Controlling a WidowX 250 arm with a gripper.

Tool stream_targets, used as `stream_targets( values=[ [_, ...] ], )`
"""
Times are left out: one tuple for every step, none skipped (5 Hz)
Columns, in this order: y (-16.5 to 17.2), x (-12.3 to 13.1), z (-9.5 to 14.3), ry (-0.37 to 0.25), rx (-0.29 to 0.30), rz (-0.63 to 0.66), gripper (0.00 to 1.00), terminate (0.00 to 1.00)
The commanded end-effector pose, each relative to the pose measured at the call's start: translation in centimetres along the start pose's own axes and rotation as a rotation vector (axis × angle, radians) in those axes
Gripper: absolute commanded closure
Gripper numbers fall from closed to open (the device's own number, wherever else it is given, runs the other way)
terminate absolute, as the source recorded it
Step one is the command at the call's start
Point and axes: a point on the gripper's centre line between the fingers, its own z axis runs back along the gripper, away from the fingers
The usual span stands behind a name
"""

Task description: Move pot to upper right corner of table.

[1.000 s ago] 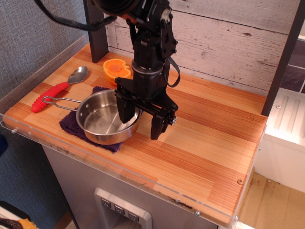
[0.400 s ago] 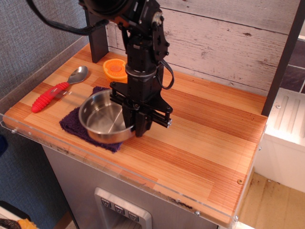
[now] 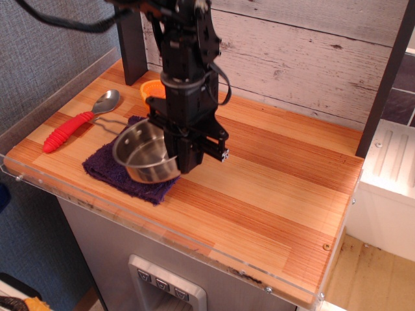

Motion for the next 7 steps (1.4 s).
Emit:
stream_targets(
  values=[
    [-3.8, 3.5, 4.7, -0.109, 0.032, -0.135, 1.00, 0.00],
    [-6.9, 6.3, 4.7, -0.129, 0.005, -0.233, 1.00, 0.00],
    [-8.8, 9.8, 3.2, -0.131, -0.025, -0.271, 1.00, 0.00],
    [-8.6, 11.7, 0.8, -0.093, -0.050, -0.245, 1.00, 0.00],
    [-8.0, 11.9, -1.4, -0.053, -0.061, -0.200, 1.00, 0.00],
    [-7.7, 11.6, -2.9, -0.021, -0.076, -0.153, 1.00, 0.00],
    [-7.6, 11.4, -3.0, -0.012, -0.113, -0.096, 0.00, 0.00]
  ],
)
